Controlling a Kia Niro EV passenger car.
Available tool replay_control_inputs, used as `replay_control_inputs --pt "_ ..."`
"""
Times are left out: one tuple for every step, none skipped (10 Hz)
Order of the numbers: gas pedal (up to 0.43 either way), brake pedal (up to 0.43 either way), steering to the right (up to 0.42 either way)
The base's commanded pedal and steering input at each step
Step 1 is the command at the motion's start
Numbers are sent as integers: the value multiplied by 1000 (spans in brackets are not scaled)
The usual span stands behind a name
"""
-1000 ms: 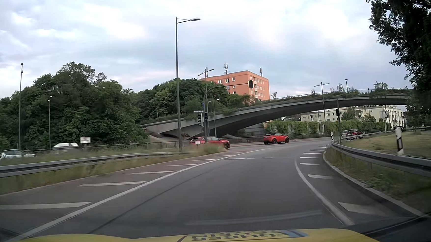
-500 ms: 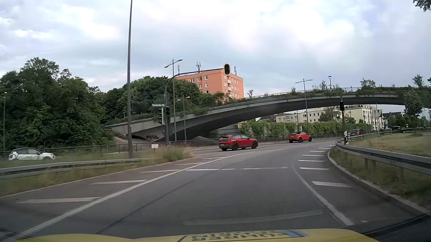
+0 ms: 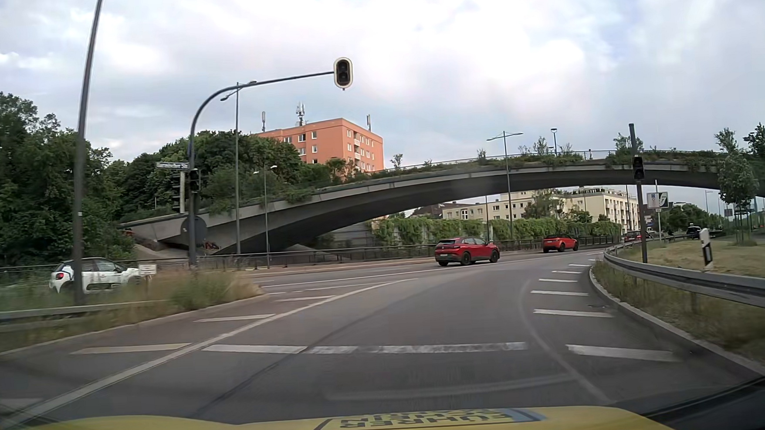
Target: Follow the waypoints while adhering to traffic rules and regulations
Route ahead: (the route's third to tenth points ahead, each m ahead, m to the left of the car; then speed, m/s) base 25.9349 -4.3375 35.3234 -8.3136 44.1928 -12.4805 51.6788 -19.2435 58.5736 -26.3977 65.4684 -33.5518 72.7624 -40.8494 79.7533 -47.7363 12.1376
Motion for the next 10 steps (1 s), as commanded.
replay_control_inputs --pt "67 0 79" --pt "67 0 79" --pt "67 0 79" --pt "67 0 82" --pt "67 0 86" --pt "67 0 89" --pt "67 0 91" --pt "67 0 94" --pt "67 0 97" --pt "67 0 99"
